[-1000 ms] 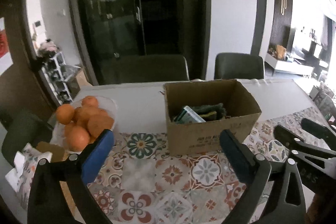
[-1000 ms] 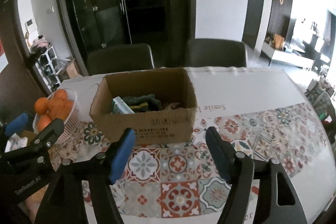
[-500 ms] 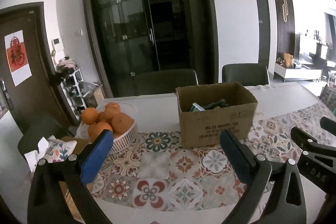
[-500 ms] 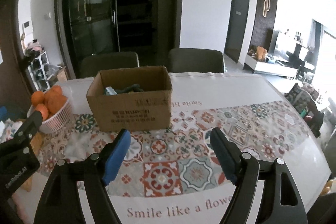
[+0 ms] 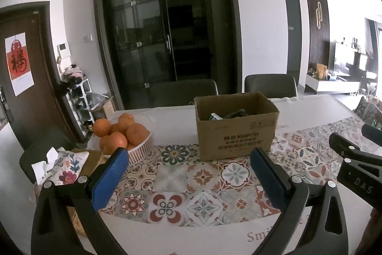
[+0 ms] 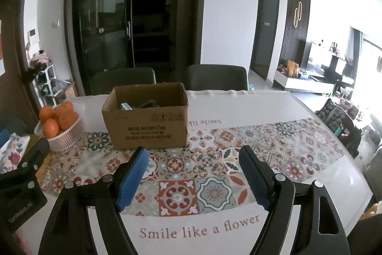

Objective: Organize soft objects

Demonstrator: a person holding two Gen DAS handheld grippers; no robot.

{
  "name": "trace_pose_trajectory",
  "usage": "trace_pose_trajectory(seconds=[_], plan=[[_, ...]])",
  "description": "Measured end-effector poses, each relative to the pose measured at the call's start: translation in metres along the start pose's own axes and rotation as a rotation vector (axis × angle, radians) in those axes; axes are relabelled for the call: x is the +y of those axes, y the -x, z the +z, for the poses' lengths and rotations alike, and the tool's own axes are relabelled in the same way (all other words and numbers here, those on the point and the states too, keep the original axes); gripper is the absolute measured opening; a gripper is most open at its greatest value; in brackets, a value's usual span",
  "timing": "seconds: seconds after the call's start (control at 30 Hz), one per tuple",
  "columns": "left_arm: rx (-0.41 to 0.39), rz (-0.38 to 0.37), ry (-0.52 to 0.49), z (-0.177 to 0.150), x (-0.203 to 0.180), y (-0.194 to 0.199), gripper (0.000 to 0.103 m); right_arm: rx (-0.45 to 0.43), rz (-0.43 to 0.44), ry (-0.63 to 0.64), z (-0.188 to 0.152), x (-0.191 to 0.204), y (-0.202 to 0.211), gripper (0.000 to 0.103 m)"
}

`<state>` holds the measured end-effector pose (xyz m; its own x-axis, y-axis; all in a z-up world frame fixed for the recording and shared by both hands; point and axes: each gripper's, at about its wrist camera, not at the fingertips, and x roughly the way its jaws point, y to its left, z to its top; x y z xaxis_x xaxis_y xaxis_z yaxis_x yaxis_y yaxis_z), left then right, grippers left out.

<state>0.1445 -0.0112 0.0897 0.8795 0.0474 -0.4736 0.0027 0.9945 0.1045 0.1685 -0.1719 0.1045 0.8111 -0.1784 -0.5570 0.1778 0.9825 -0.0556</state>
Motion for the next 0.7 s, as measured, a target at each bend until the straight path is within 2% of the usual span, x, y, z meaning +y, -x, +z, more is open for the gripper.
trace_pose_trajectory(seconds=[0.7], plan=[[0.001,-0.009,-0.001,0.0034,-0.0006,0.003,0.103,-0.005,0.007,0.002,-0.0005,0.0005,0.0027,0.079]])
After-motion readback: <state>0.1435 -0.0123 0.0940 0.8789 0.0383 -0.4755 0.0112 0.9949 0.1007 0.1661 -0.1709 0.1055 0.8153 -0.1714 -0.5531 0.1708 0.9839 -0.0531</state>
